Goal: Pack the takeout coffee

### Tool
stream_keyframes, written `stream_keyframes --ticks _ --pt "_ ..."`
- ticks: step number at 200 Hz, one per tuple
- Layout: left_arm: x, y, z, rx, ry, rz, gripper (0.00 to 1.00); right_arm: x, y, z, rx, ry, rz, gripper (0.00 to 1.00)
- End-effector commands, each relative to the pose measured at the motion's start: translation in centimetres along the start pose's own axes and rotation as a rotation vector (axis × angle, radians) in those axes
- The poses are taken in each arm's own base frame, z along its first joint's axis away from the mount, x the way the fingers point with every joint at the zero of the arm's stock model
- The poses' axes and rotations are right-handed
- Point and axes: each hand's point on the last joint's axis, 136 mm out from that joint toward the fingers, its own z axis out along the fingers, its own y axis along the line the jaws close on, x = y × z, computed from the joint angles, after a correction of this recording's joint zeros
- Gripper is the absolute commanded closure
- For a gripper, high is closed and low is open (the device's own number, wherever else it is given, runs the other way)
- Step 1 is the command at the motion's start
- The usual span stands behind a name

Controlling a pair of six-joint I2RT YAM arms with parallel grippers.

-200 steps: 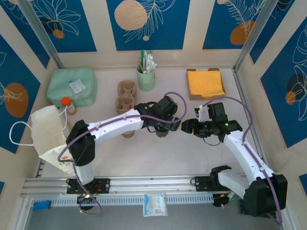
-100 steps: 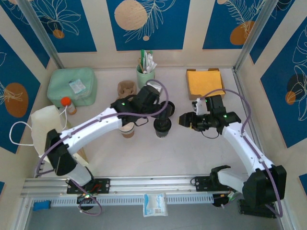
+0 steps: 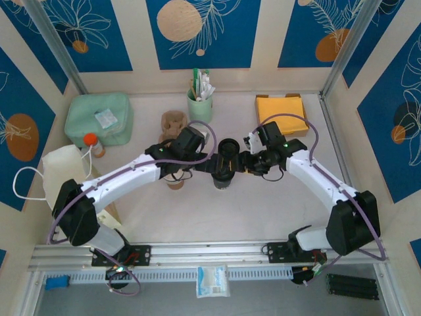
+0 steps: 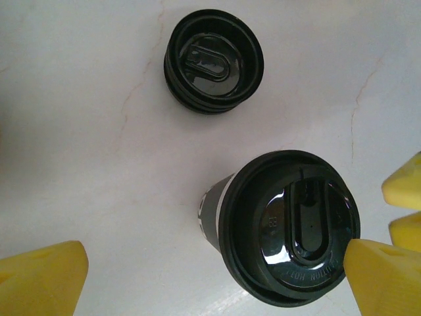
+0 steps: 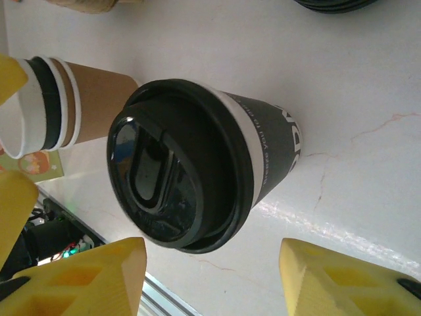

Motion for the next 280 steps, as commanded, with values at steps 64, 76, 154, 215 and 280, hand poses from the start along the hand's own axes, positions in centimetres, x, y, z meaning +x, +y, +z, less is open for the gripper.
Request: stream_keyframes --ticks 64,76,154,215,280 --pt "1.5 0.9 2.7 0.011 0.055 -0.034 0.01 -1.3 0.1 1.8 0.03 0.021 -0.022 0.45" --pt "1.7 1.1 3.0 0.004 0.062 -0.035 0.01 -1.3 -0.2 2.1 0.042 0.024 -0.019 0.45" --pt "3.6 2.3 4.4 -0.033 0.112 -0.058 0.01 -0.4 -2.0 2.8 0.071 0.04 0.019 0.46" --pt "5.0 3.1 5.2 -0.051 0.136 -0.087 0.01 1.0 -3.9 3.7 0.108 0.06 0.055 0.46" --pt "8.1 3.8 5.8 -0.073 0.187 -0.099 0.01 1.8 -4.1 3.5 0.098 0.06 0.087 0.47"
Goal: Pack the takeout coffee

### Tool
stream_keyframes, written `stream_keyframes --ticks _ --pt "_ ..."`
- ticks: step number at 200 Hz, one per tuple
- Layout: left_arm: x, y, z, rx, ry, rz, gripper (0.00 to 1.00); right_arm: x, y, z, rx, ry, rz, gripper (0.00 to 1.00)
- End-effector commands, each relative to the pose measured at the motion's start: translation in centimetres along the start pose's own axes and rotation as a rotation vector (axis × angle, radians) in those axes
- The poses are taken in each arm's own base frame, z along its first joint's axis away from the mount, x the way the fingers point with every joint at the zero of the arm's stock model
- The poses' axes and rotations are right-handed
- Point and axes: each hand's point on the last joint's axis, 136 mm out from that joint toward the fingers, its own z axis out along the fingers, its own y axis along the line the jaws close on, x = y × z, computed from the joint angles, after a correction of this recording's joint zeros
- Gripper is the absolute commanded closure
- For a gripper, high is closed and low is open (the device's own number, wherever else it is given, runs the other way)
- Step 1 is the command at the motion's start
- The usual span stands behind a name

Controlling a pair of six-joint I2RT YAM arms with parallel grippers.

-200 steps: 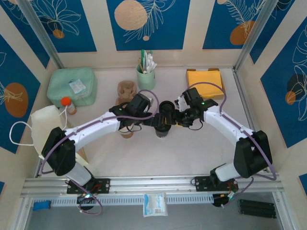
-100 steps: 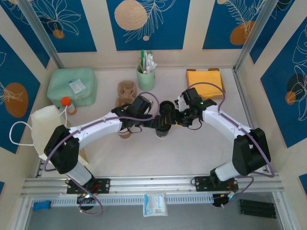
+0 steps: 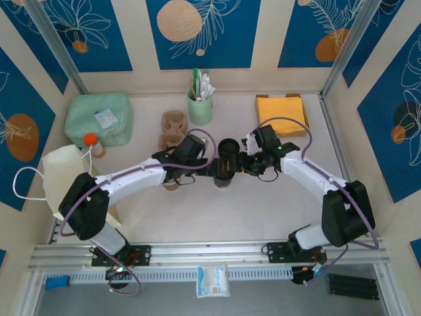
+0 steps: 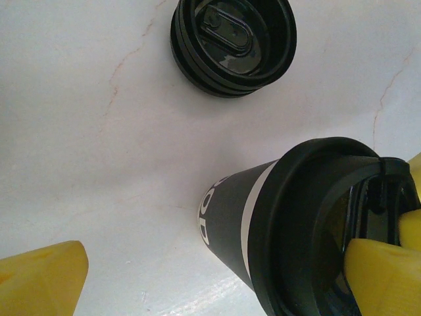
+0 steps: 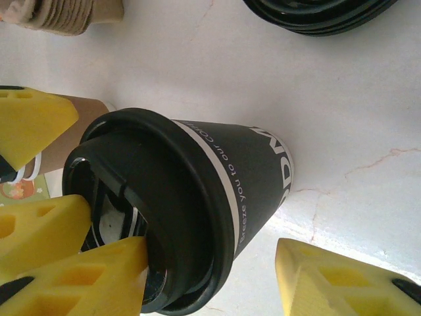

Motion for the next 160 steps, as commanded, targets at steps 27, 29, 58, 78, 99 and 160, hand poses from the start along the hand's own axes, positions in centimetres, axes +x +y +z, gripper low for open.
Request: stream_keyframes --ticks 27,29,58,78,99,160 --pt "4.0 2.2 1.0 -0.084 0.129 0.009 0.01 1.8 -1.3 -0.2 0.061 0.079 0.05 0.47" --pt "3.8 2.1 0.9 -0.081 0.126 0.011 0.0 1.8 -1.2 -0.2 0.058 0.08 0.049 0.47" --pt "1.0 -0.1 -0.4 -0.036 0.077 0.038 0.01 1.2 0.0 -0.7 0.022 0.079 0.036 0.47" --pt "-0.8 -1.6 -1.4 0.0 0.046 0.053 0.01 0.9 0.3 -0.9 0.017 0.073 0.031 0.47" --pt "-2.1 -2.2 -2.3 0.006 0.023 0.064 0.0 0.9 0.3 -0.9 0.018 0.075 0.03 0.47" --pt "-1.3 1.1 -3.0 -0.079 0.02 0.018 0.01 1.1 0.1 -0.8 0.02 0.077 0.029 0.47"
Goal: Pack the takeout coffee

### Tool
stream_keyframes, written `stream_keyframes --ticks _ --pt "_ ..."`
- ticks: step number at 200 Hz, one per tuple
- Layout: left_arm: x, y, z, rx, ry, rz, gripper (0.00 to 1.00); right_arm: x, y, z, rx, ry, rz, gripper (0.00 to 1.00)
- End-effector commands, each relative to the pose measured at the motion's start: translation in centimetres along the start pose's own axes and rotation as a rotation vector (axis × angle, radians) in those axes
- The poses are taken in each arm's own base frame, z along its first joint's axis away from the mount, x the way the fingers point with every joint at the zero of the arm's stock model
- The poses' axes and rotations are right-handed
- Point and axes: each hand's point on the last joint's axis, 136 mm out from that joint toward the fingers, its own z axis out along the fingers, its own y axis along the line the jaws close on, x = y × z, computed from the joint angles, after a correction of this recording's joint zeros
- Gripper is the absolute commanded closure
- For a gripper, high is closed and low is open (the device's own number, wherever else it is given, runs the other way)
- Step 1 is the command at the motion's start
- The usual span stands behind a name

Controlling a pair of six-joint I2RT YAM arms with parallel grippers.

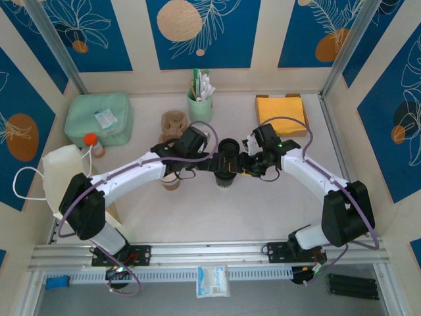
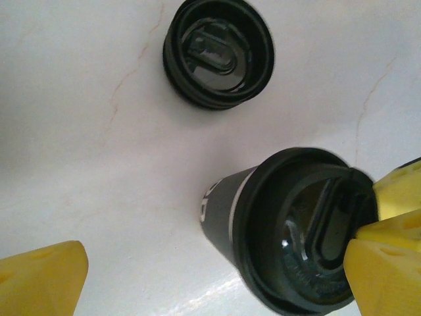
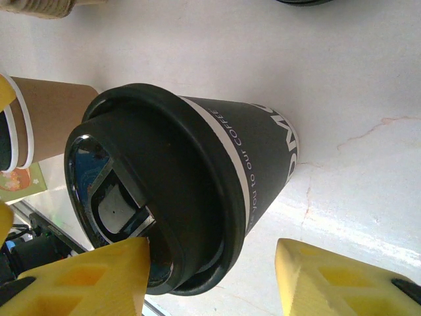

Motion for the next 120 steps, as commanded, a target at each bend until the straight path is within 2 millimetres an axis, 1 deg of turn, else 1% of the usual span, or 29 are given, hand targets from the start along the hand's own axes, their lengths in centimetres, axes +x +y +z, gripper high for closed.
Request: stream_keyframes --ticks 1,42,95,120 --pt "0.9 2.0 -0.7 -0.056 0.015 -0.01 0.01 0.3 0.1 -0.1 -0.005 0.028 0.0 0.47" --pt "1.8 3.0 0.2 -0.087 0.05 -0.01 0.01 0.3 0.1 0.0 -0.006 0.026 -0.001 0.47" --pt "1.9 3.1 1.2 -0.083 0.063 -0.007 0.01 0.2 0.1 -0.1 -0.006 0.024 0.001 0.47" --pt "2.3 3.2 1.8 -0.086 0.08 -0.007 0.01 0.2 0.0 0.0 -0.006 0.025 0.004 0.47"
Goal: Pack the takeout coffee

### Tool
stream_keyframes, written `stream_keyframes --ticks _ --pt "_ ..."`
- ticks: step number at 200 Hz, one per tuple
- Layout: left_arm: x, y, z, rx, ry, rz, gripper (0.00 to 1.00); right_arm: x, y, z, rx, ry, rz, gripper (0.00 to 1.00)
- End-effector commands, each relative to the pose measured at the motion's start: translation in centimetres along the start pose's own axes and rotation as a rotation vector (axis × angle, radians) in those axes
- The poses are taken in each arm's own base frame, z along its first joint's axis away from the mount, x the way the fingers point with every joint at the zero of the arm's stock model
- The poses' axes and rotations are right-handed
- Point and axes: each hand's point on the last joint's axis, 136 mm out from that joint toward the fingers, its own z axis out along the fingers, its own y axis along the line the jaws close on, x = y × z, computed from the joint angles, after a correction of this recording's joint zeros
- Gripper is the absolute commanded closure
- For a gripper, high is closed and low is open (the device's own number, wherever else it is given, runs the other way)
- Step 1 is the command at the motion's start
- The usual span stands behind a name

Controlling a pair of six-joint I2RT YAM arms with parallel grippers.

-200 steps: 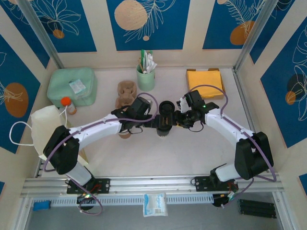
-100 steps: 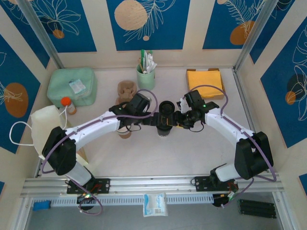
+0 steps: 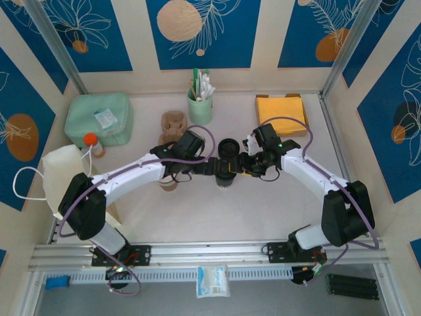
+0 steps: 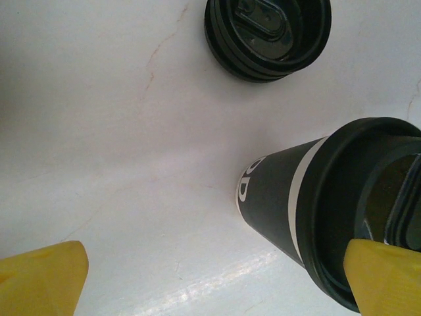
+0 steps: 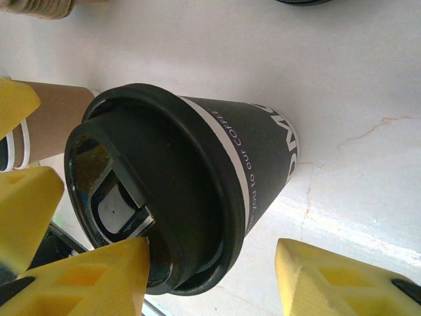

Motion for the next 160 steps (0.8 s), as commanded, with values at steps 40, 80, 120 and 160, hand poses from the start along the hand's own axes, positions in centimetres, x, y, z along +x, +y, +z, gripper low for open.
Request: stream_keyframes --ticks 40,80,120,160 --pt "0.9 1.3 1.5 -0.042 0.043 0.016 0.0 0.2 0.1 -0.1 -0.005 0.022 0.001 0.47" --pt "1.4 1.8 1.9 -0.068 0.065 0.03 0.01 0.2 0.2 -0.1 -0.006 0.02 0.002 0.47" --pt "2.3 2.4 2.6 -0.082 0.087 0.024 0.01 0.6 -0.4 0.5 0.001 0.027 0.013 0.47" --pt "4.2 3.2 3.8 -0.103 0.134 0.018 0.01 0.9 -0.6 0.8 -0.003 0.033 0.025 0.47"
